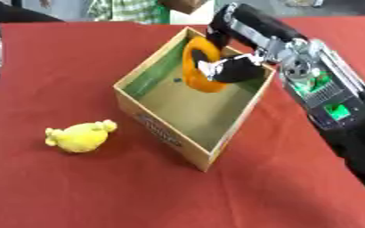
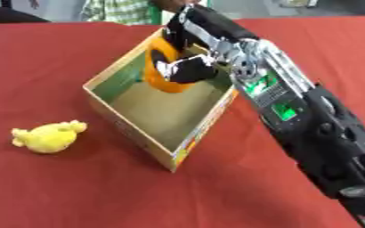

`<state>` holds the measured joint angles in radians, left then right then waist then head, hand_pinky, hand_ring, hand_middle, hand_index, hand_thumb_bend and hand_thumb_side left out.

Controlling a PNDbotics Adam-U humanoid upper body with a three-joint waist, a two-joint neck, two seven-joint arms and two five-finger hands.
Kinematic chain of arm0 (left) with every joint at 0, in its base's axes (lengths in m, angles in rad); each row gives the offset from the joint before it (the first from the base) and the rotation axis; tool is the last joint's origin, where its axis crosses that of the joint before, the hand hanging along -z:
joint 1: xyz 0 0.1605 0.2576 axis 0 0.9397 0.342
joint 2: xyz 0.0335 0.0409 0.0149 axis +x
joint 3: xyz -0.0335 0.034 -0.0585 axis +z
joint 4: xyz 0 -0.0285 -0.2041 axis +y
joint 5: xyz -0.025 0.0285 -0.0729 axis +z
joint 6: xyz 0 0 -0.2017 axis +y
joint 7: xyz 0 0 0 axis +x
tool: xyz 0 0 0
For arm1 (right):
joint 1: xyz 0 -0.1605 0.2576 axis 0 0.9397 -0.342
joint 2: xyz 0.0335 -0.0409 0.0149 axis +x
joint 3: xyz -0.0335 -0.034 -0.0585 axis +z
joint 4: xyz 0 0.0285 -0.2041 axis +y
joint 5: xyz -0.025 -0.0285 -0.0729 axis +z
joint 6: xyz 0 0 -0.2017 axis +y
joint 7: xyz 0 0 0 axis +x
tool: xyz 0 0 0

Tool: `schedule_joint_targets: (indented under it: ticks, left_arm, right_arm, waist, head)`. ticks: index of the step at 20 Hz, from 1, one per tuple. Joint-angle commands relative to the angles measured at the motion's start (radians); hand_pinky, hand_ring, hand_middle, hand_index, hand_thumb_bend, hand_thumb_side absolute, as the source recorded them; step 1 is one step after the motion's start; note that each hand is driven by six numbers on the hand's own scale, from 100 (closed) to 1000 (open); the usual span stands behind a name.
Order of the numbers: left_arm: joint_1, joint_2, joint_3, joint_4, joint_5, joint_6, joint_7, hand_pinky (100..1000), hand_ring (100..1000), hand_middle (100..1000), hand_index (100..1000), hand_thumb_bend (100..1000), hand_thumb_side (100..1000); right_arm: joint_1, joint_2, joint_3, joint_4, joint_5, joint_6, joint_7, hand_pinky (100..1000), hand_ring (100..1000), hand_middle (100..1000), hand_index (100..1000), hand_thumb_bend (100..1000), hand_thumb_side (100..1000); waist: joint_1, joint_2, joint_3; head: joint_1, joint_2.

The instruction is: Pick up objects on the table and place them in the box.

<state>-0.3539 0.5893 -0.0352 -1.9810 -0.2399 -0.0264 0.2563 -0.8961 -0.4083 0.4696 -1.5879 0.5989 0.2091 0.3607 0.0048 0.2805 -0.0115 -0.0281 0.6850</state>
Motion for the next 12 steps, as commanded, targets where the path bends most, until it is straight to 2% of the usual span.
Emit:
schedule_joint_targets:
  ticks: [1,2,3,4,5,6,7,8,9,10,11,12]
  left_arm:
    - [-0.014,0.018,0.002,-0.019,-0.001,0.000,-0.003,542,719,728,768,100,530]
    - [-0.014,0.018,0.002,-0.019,-0.001,0.000,-0.003,542,719,728,768,100,530]
    - [-0.014,0.018,0.002,-0.019,-0.002,0.000,-0.004,542,720,728,768,100,530]
    - [-0.014,0.018,0.001,-0.019,-0.002,0.001,-0.004,542,720,728,768,100,529]
    - [-0.013,0.018,0.001,-0.019,-0.003,0.001,-0.005,542,720,729,768,100,529]
    - [-0.013,0.018,0.001,-0.019,-0.003,0.001,-0.005,542,720,729,768,100,529]
    - [-0.012,0.019,0.002,-0.019,-0.003,0.002,-0.005,542,720,729,768,100,530]
    - [-0.012,0.019,0.002,-0.019,-0.004,0.002,-0.005,542,720,729,768,100,529]
    - [-0.011,0.019,0.002,-0.019,-0.004,0.002,-0.005,542,720,729,768,100,530]
    - [-0.010,0.019,0.002,-0.019,-0.004,0.002,-0.006,542,720,729,768,100,530]
    - [-0.009,0.018,0.002,-0.019,-0.004,0.003,-0.006,542,720,729,768,100,530]
    - [-0.009,0.018,0.002,-0.019,-0.004,0.003,-0.006,542,720,729,768,100,531]
  right_arm:
    - [-0.011,0.002,0.008,0.026,0.037,-0.013,0.033,632,618,469,619,100,231]
    - [-0.010,0.004,0.012,0.037,0.044,-0.017,0.046,635,624,476,631,100,233]
    - [-0.010,0.006,0.015,0.046,0.052,-0.021,0.061,654,658,511,677,100,292]
    - [-0.010,0.007,0.017,0.054,0.061,-0.025,0.076,660,667,520,687,100,310]
    - [-0.008,0.006,0.019,0.061,0.069,-0.028,0.091,694,723,589,756,100,443]
    - [-0.007,0.005,0.020,0.067,0.076,-0.032,0.108,702,735,602,770,100,471]
    - [-0.006,0.004,0.019,0.071,0.082,-0.034,0.124,732,777,662,813,100,585]
    - [-0.006,0.002,0.017,0.072,0.087,-0.036,0.141,747,800,697,838,100,637]
    - [-0.006,0.000,0.014,0.070,0.091,-0.038,0.158,776,842,757,880,100,755]
    - [-0.007,-0.004,0.010,0.065,0.093,-0.038,0.175,784,854,769,891,100,775]
    - [-0.008,-0.008,0.005,0.058,0.094,-0.037,0.190,808,885,806,922,146,831]
    - [-0.010,-0.012,0.000,0.051,0.095,-0.036,0.205,816,894,818,933,212,845]
  waist:
    - [0.002,-0.016,0.003]
    - [0.002,-0.016,0.004]
    - [0.002,-0.016,0.004]
    - [0.002,-0.016,0.005]
    - [0.001,-0.016,0.005]
    - [0.001,-0.016,0.005]
    - [0.001,-0.016,0.004]
    - [0.002,-0.016,0.004]
    - [0.002,-0.016,0.003]
    - [0.002,-0.016,0.002]
    - [0.002,-0.015,0.001]
    - [0.002,-0.015,0.000]
  head:
    - [-0.002,-0.005]
    - [-0.001,-0.004]
    - [-0.001,-0.002]
    - [-0.001,0.000]
    - [0.000,0.002]
    - [0.000,0.004]
    - [0.001,0.006]
    - [0.002,0.007]
    - [0.003,0.008]
    - [0.004,0.008]
    - [0.005,0.008]
    - [0.006,0.008]
